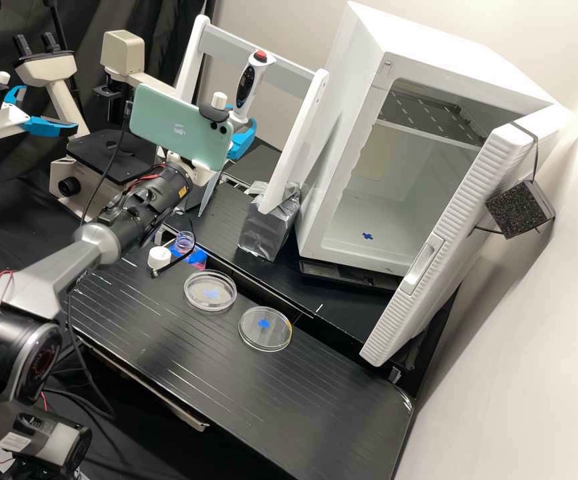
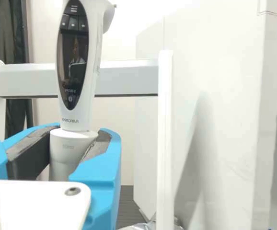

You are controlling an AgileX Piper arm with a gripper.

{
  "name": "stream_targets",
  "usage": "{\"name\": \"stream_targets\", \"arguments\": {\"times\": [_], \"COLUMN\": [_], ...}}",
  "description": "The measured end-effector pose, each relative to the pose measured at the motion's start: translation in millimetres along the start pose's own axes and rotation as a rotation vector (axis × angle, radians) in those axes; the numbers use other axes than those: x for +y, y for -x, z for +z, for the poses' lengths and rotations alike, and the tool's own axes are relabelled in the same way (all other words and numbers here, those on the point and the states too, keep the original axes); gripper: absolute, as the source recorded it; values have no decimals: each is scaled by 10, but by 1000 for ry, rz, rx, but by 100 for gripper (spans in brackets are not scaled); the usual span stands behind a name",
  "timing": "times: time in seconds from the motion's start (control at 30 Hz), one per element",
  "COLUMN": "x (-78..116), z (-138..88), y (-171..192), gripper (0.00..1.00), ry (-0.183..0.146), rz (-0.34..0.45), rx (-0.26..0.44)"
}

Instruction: Use the pipette

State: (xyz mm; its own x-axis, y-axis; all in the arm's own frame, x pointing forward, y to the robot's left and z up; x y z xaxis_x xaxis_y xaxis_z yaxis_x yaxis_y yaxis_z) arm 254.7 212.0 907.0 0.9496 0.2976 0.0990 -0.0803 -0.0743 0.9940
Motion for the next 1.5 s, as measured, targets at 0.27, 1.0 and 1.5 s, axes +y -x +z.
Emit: {"name": "stream_targets", "arguments": {"times": [0.27, 1.0, 1.5], "x": [-153, -390, -590], "z": [64, 302, 370], "y": [65, 78, 315], "gripper": [0, 0, 0], "ry": [18, 26, -2], "rz": [-32, -82, -88], "rx": [-12, -75, -74]}}
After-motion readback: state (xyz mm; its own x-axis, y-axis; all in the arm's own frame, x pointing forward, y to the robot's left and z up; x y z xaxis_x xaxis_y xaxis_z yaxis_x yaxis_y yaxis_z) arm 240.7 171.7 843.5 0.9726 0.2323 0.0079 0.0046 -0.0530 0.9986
